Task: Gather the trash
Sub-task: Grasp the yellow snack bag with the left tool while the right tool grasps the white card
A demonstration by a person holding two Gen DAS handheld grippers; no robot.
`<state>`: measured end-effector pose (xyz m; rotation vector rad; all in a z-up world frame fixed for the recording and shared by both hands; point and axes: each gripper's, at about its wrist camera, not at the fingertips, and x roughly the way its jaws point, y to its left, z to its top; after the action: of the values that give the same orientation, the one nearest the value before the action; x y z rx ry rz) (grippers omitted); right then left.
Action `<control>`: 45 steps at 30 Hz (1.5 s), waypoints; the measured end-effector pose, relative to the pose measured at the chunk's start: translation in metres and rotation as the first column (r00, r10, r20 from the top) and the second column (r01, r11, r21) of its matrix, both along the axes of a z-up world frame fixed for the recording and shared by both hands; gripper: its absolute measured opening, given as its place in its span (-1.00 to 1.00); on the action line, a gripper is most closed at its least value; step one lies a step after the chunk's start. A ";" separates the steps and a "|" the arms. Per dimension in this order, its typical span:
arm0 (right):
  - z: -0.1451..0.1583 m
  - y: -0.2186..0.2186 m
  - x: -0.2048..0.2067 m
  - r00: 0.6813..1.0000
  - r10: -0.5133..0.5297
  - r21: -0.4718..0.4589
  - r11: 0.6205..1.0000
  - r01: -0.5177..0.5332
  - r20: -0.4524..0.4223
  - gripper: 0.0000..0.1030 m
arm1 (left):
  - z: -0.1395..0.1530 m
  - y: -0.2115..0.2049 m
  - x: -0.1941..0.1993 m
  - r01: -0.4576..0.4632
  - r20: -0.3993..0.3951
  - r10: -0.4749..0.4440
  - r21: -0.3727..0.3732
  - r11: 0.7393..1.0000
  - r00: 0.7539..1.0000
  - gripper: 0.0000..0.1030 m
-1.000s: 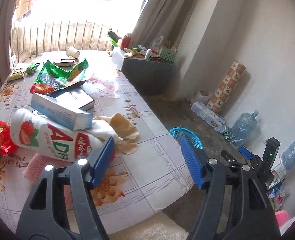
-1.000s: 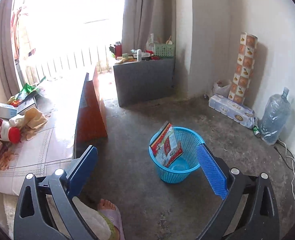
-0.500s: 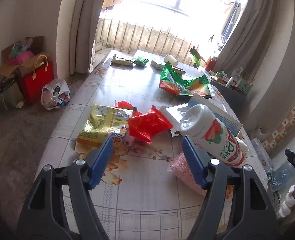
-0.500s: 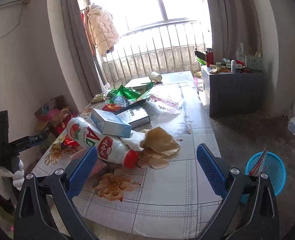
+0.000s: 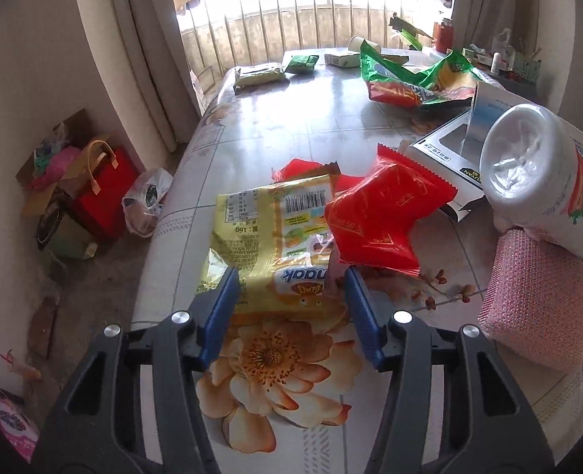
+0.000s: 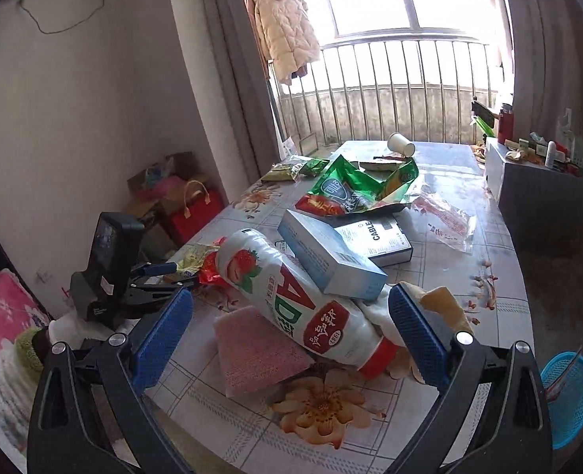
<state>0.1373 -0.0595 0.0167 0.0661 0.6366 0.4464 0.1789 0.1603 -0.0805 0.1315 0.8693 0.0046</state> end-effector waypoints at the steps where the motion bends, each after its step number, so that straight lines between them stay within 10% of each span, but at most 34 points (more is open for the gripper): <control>1: 0.000 0.004 0.005 1.000 0.020 -0.014 1.000 -0.020 -0.009 0.87 | -0.001 0.001 0.001 -0.002 0.002 0.002 0.000 1.000 1.000 -0.13; 9: 0.001 0.031 0.037 0.992 0.121 -0.136 0.983 -0.125 -0.035 0.87 | -0.003 0.009 -0.003 -0.006 0.032 0.007 -0.028 1.000 0.999 -0.29; 18: 0.002 0.010 0.129 0.952 0.171 -0.011 0.984 -0.180 -0.255 0.87 | -0.001 0.022 -0.019 -0.026 0.046 0.029 -0.070 0.997 0.998 -0.31; 23: -0.032 0.009 0.190 0.822 0.239 0.050 0.967 -0.250 -0.517 0.87 | 0.004 0.031 -0.025 -0.044 0.056 0.050 -0.113 0.993 0.997 -0.32; 34: -0.081 0.020 0.232 0.626 0.309 0.123 0.938 -0.323 -0.715 0.87 | 0.007 0.046 -0.030 -0.066 0.061 0.078 -0.186 0.980 0.995 -0.32; 39: -0.085 0.022 0.235 0.622 0.302 0.129 0.943 -0.308 -0.723 0.87 | 0.009 0.050 -0.032 -0.080 0.070 0.096 -0.204 0.976 0.993 -0.32; 45: -0.072 0.009 0.231 0.653 0.301 0.165 0.951 -0.262 -0.695 0.41 | 0.018 0.054 -0.036 -0.097 0.089 0.119 -0.217 0.971 0.989 -0.32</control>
<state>0.3687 -0.0502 -0.0553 0.1979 1.4308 0.7533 0.1428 0.2139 -0.0620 -0.1155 0.7688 0.0204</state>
